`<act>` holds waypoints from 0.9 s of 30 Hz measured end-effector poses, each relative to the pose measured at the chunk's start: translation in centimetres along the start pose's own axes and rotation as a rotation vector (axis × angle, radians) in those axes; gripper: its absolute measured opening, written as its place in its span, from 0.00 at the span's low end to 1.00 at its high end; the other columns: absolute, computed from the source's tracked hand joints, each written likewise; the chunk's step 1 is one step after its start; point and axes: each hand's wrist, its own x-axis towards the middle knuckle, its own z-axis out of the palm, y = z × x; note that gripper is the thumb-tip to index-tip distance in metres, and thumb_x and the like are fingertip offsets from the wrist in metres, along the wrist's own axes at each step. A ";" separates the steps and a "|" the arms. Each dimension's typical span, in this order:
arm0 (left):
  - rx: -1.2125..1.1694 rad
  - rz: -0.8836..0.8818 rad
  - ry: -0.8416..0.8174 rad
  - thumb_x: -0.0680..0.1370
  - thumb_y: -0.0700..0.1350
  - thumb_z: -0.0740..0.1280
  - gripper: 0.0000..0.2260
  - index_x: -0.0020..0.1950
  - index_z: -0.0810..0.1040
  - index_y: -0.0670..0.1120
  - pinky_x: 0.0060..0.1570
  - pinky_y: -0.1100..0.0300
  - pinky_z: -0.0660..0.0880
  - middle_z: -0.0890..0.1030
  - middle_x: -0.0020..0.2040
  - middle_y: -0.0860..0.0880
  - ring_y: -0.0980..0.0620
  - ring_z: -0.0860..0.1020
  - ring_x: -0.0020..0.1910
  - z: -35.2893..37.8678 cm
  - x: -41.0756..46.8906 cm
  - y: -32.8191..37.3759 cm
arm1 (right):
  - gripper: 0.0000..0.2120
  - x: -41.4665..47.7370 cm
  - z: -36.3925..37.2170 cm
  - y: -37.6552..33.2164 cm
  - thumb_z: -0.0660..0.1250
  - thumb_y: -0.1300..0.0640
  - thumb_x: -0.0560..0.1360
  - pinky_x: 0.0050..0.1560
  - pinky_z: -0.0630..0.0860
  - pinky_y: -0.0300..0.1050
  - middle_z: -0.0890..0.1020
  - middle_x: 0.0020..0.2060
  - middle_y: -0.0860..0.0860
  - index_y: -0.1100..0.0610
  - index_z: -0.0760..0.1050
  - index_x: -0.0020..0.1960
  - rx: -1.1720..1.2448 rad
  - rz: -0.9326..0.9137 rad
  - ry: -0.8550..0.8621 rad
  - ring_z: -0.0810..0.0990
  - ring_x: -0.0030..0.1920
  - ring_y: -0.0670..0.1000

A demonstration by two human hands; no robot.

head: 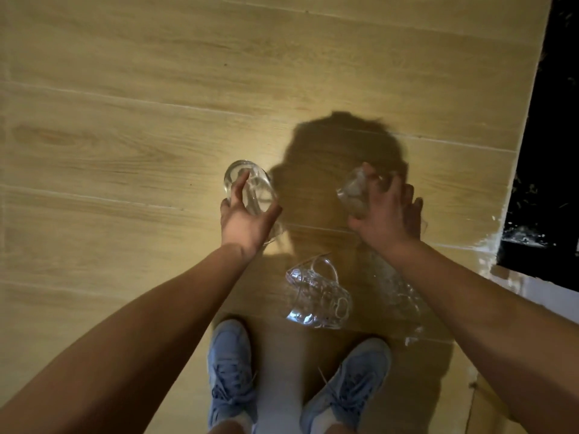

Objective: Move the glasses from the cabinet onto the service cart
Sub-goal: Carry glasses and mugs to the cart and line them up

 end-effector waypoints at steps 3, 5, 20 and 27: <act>-0.021 0.002 -0.023 0.72 0.50 0.70 0.33 0.72 0.58 0.62 0.67 0.50 0.67 0.65 0.69 0.40 0.39 0.68 0.67 -1.9 -2.8 0.8 | 0.46 -2.7 -2.0 -1.7 0.73 0.44 0.67 0.68 0.62 0.58 0.56 0.71 0.59 0.42 0.49 0.76 0.100 -0.034 -0.034 0.61 0.71 0.62; -0.063 -0.028 -0.063 0.72 0.53 0.70 0.33 0.73 0.58 0.62 0.65 0.48 0.69 0.67 0.68 0.41 0.39 0.71 0.64 -3.3 -4.8 2.3 | 0.48 -4.6 -3.7 -2.9 0.73 0.42 0.66 0.65 0.68 0.54 0.57 0.71 0.60 0.44 0.47 0.76 0.160 -0.046 -0.064 0.64 0.69 0.62; -0.280 0.117 -0.006 0.67 0.55 0.76 0.33 0.67 0.64 0.67 0.60 0.46 0.74 0.69 0.67 0.50 0.45 0.72 0.63 -25.8 -28.4 16.8 | 0.44 -27.5 -33.2 -15.2 0.71 0.39 0.68 0.54 0.72 0.50 0.65 0.65 0.55 0.53 0.52 0.75 0.275 -0.123 0.037 0.71 0.62 0.58; -0.241 0.191 0.238 0.71 0.47 0.73 0.31 0.70 0.63 0.61 0.60 0.60 0.66 0.67 0.69 0.44 0.43 0.72 0.63 -39.4 -39.1 19.4 | 0.45 -37.9 -46.0 -20.2 0.70 0.40 0.66 0.56 0.73 0.50 0.66 0.64 0.56 0.53 0.52 0.73 0.159 -0.418 0.057 0.73 0.61 0.58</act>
